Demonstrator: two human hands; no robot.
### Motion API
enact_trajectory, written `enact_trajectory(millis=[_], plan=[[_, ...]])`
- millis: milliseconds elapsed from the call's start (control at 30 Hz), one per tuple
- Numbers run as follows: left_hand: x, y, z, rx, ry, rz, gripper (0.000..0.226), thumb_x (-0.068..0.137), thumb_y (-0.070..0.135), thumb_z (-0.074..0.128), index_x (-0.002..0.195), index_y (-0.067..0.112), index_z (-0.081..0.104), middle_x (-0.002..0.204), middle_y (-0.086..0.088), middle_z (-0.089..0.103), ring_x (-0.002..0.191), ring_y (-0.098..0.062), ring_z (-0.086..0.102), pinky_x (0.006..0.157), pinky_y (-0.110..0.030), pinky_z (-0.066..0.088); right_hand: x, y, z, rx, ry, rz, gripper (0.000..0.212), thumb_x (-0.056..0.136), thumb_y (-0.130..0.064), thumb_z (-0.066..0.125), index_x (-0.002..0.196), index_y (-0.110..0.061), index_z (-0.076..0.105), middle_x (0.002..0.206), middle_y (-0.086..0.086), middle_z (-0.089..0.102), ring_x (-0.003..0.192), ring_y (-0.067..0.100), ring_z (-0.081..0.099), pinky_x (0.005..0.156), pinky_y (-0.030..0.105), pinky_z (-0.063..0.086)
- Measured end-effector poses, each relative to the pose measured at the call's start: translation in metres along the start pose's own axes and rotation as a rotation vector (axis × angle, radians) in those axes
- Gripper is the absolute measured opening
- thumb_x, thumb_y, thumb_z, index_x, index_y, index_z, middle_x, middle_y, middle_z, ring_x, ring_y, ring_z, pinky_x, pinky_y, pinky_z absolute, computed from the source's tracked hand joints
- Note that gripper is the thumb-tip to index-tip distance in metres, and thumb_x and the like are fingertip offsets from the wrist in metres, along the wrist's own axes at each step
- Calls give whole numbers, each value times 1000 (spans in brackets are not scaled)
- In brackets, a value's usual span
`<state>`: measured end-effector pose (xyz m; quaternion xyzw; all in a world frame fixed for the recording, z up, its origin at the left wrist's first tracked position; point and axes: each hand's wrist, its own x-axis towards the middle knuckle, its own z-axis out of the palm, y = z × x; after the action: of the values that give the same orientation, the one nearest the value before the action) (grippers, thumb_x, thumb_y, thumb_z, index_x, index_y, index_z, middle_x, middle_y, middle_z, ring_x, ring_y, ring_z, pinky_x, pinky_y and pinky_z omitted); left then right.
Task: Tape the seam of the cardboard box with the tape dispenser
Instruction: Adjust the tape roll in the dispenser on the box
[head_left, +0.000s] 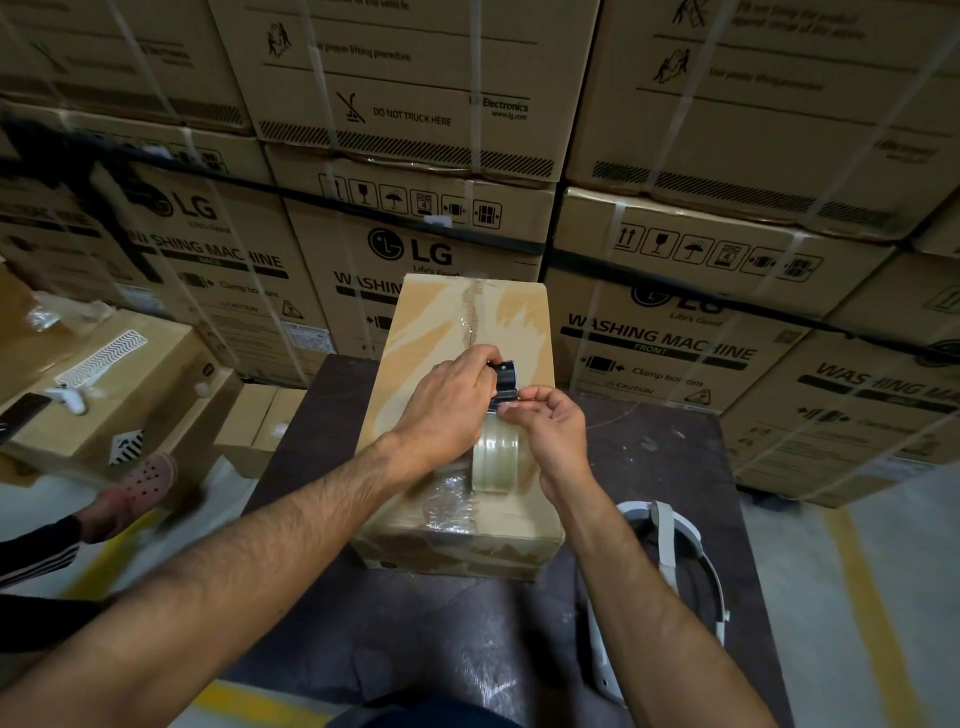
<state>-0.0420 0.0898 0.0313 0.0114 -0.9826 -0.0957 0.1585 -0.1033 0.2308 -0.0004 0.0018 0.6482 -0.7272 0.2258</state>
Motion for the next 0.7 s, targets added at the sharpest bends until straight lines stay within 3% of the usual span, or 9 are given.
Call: enact_trajectory(millis=[67, 167, 300, 400, 467, 567, 700], plan=[[0, 3, -1, -4, -3, -12, 19, 92, 1, 65, 111, 1, 63, 139, -10, 55, 101, -27, 63, 85, -40, 51, -1, 1, 2, -19, 32, -5, 32, 80, 12, 81, 94, -12, 66, 71, 1, 76, 70, 11, 74, 80, 29, 57], [0, 5, -2, -15, 1, -26, 19, 93, 2, 63, 112, 1, 62, 142, -9, 52, 107, -25, 61, 88, -39, 50, -6, 9, 6, -237, 194, -116, 22, 75, -12, 87, 83, -25, 70, 75, -7, 75, 78, 15, 71, 85, 42, 59], [0, 5, 0, -17, -13, -28, 22, 99, 7, 56, 121, 5, 59, 144, -4, 50, 110, -22, 60, 85, -38, 47, -26, 14, 15, -630, 344, -371, 9, 79, -32, 84, 86, -37, 79, 115, -16, 75, 119, 15, 58, 106, 45, 46], [3, 5, 5, -59, 1, -31, 26, 108, 18, 37, 131, 22, 48, 126, 8, 57, 93, -17, 56, 80, -31, 34, -31, 18, 19, -782, 346, -336, 16, 85, -44, 80, 99, -37, 83, 139, -12, 66, 136, 16, 47, 112, 42, 35], [4, 3, 9, -77, -17, -56, 24, 108, 20, 34, 130, 26, 44, 123, 12, 55, 93, -16, 56, 79, -30, 33, -30, 21, 20, -808, 341, -330, 20, 88, -47, 79, 105, -37, 83, 144, -11, 64, 140, 16, 43, 112, 41, 32], [4, 1, 7, -97, -62, -104, 23, 106, 16, 39, 127, 23, 43, 135, 7, 55, 101, -20, 61, 78, -31, 35, -27, 27, 21, -829, 346, -397, 23, 89, -45, 80, 108, -35, 84, 144, -10, 64, 140, 18, 43, 111, 40, 32], [8, 7, -2, -176, -54, -183, 29, 108, 18, 31, 134, 29, 41, 122, 6, 58, 88, -19, 58, 80, -36, 42, -24, 34, 25, -841, 394, -494, 21, 84, -41, 84, 103, -33, 85, 138, -10, 68, 135, 20, 48, 110, 45, 37]])
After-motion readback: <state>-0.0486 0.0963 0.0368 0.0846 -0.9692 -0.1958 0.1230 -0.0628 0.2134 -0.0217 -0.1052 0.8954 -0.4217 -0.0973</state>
